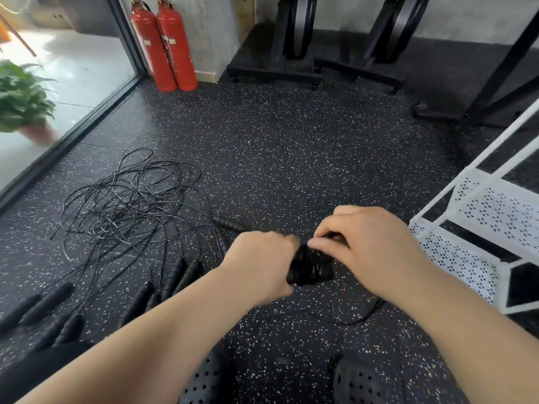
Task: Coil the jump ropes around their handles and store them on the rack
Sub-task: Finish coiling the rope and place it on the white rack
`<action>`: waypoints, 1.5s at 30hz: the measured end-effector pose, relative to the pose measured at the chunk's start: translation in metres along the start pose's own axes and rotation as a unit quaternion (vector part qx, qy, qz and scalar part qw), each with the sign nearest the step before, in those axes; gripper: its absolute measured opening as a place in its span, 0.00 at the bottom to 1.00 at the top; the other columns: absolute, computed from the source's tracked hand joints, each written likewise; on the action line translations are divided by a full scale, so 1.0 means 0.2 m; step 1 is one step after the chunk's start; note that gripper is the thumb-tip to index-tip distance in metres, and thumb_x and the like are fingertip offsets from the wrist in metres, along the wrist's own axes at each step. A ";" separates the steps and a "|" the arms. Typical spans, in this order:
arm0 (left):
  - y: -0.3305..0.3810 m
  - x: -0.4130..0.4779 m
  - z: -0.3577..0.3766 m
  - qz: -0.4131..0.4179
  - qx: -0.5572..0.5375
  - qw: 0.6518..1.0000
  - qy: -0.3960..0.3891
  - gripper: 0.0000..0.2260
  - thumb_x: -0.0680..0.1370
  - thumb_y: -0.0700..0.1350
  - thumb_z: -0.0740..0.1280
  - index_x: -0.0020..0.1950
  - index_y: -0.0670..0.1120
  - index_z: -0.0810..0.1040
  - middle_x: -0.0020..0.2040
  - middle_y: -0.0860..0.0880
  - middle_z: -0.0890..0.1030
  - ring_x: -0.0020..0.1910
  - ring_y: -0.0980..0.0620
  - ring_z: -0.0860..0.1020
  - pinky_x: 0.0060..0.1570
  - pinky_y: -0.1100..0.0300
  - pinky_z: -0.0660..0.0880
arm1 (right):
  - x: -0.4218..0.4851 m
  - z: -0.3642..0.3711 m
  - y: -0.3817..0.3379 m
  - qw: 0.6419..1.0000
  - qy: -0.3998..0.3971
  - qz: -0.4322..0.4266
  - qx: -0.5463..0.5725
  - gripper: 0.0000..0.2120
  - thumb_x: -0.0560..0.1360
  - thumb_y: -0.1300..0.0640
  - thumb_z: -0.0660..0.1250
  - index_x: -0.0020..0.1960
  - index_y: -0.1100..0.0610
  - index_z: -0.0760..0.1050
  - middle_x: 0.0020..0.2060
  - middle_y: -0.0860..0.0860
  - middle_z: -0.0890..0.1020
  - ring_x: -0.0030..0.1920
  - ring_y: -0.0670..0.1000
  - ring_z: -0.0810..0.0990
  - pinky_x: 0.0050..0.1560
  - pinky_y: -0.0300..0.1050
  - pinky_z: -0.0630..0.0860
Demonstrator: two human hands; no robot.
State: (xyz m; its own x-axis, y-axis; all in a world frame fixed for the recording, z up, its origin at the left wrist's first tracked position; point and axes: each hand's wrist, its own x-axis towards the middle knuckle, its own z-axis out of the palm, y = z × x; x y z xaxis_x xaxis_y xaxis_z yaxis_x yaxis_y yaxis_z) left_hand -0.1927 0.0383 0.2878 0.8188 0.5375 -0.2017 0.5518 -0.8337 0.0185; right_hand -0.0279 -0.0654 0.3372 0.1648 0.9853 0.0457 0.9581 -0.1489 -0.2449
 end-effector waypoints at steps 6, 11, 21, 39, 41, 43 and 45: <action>0.01 -0.01 -0.02 0.138 -0.004 0.988 0.063 0.23 0.75 0.64 0.70 0.65 0.54 0.73 0.54 0.55 0.80 0.52 0.50 0.81 0.51 0.52 0.78 | 0.02 0.00 0.14 0.981 -0.088 0.033 0.168 0.06 0.77 0.39 0.74 0.45 0.39 0.85 0.42 0.36 0.84 0.45 0.38 0.81 0.50 0.46 0.78; 0.02 -0.06 -0.07 0.173 -0.085 0.973 0.126 0.25 0.73 0.69 0.68 0.60 0.54 0.71 0.47 0.58 0.77 0.44 0.54 0.79 0.43 0.58 0.73 | 0.02 -0.06 0.19 0.935 -0.119 0.065 0.329 0.08 0.76 0.43 0.76 0.45 0.46 0.87 0.42 0.43 0.88 0.44 0.43 0.85 0.51 0.44 0.77; -0.01 -0.09 -0.19 0.054 -0.412 0.908 -0.059 0.25 0.73 0.54 0.80 0.60 0.58 0.67 0.47 0.54 0.81 0.41 0.54 0.80 0.45 0.52 0.80 | 0.04 0.09 0.08 0.807 -0.085 0.210 0.545 0.15 0.86 0.50 0.65 0.44 0.50 0.85 0.41 0.44 0.88 0.46 0.43 0.82 0.61 0.48 0.74; -0.24 0.00 -0.09 -0.203 -0.234 0.938 0.153 0.26 0.71 0.60 0.79 0.63 0.55 0.72 0.52 0.56 0.79 0.50 0.49 0.79 0.50 0.49 0.79 | -0.02 0.12 -0.08 0.994 -0.035 0.090 0.054 0.15 0.86 0.39 0.57 0.54 0.44 0.79 0.31 0.44 0.79 0.30 0.44 0.76 0.32 0.46 0.71; -0.25 0.01 -0.09 -0.195 -0.223 0.945 0.141 0.27 0.71 0.60 0.79 0.64 0.55 0.73 0.54 0.56 0.79 0.51 0.48 0.79 0.50 0.50 0.79 | -0.03 0.07 -0.09 0.997 -0.029 0.068 -0.001 0.17 0.86 0.36 0.54 0.50 0.44 0.77 0.32 0.42 0.78 0.32 0.43 0.77 0.33 0.46 0.75; -0.23 0.01 -0.07 -0.168 -0.204 0.956 0.124 0.27 0.71 0.61 0.79 0.64 0.54 0.73 0.54 0.54 0.79 0.52 0.47 0.80 0.51 0.49 0.79 | -0.03 0.06 -0.09 0.997 -0.012 0.045 -0.065 0.20 0.85 0.35 0.51 0.45 0.45 0.73 0.34 0.42 0.75 0.34 0.43 0.75 0.34 0.45 0.74; -0.21 0.02 -0.05 -0.137 -0.171 0.970 0.105 0.29 0.71 0.62 0.80 0.64 0.52 0.73 0.56 0.53 0.79 0.54 0.47 0.80 0.51 0.49 0.79 | -0.03 0.06 -0.09 0.995 0.018 0.037 -0.096 0.20 0.85 0.35 0.52 0.43 0.45 0.71 0.36 0.43 0.71 0.34 0.44 0.73 0.32 0.44 0.69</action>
State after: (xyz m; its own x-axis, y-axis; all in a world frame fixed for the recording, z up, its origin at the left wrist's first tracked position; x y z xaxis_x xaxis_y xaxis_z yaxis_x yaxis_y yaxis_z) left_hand -0.2102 0.0768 0.2960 0.6290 0.7763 -0.0423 0.7436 -0.5848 0.3242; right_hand -0.0486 -0.0674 0.3304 0.2416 0.9679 0.0694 0.9695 -0.2377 -0.0589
